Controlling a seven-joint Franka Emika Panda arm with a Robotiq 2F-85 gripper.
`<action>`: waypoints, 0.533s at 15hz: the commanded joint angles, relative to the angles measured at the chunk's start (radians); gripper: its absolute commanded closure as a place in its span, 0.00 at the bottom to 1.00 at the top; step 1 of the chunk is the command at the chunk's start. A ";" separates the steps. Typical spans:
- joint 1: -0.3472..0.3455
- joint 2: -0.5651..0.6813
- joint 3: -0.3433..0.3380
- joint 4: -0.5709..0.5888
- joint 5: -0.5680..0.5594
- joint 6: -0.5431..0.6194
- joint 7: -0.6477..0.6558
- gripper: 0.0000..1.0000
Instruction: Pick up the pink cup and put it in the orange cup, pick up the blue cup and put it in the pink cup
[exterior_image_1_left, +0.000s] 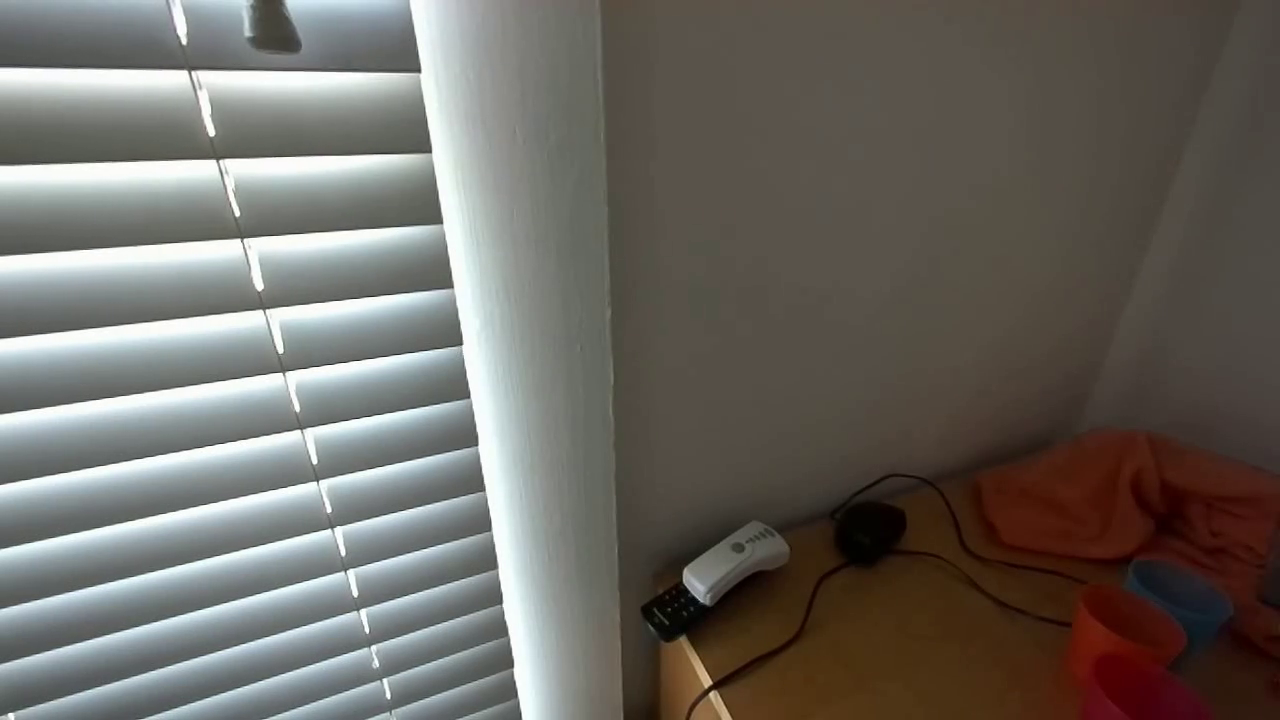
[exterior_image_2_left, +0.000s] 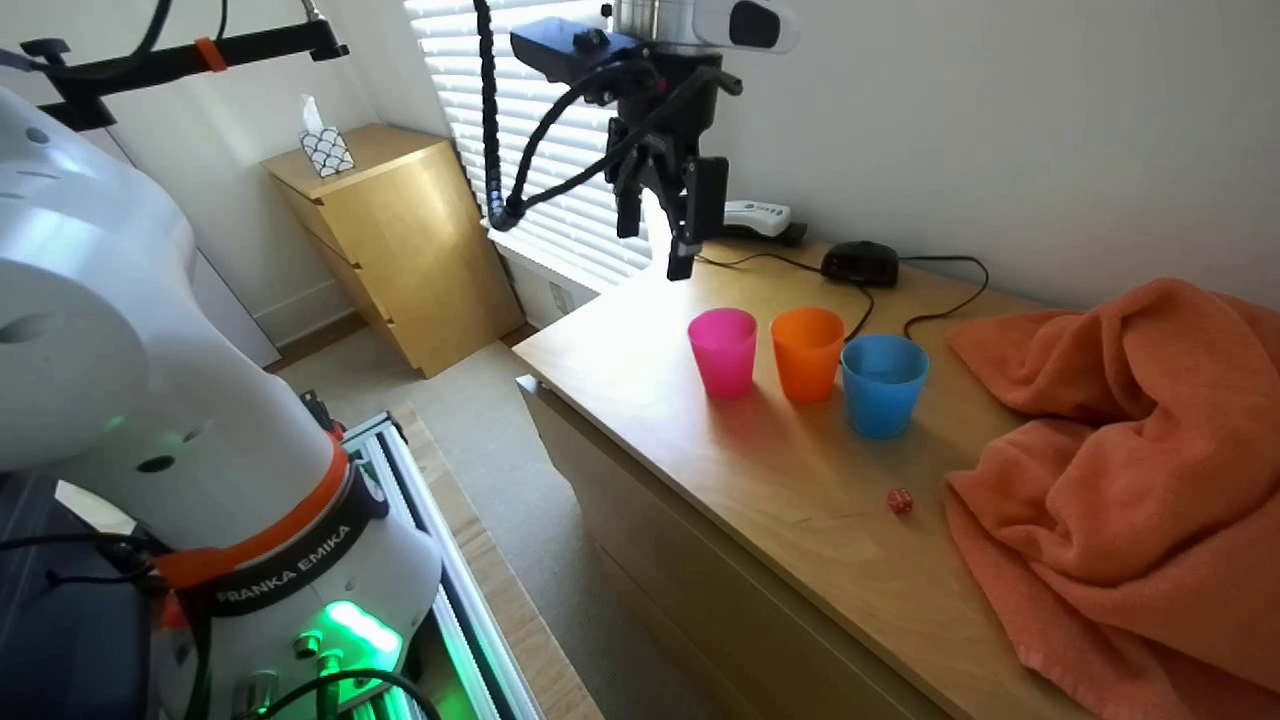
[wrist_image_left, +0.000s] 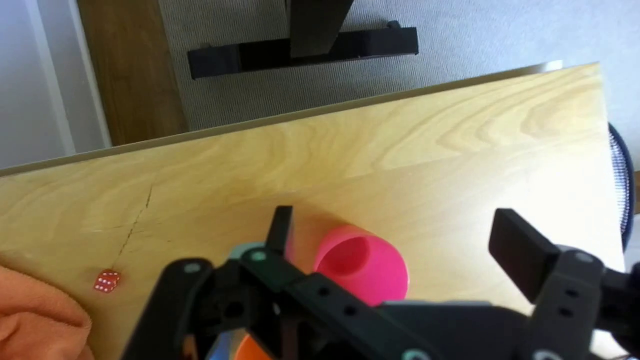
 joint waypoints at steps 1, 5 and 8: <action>-0.005 0.028 0.020 -0.001 0.003 0.029 0.028 0.00; -0.005 0.053 0.028 0.008 0.002 0.042 0.035 0.00; -0.015 0.081 0.030 0.016 -0.001 0.041 0.079 0.00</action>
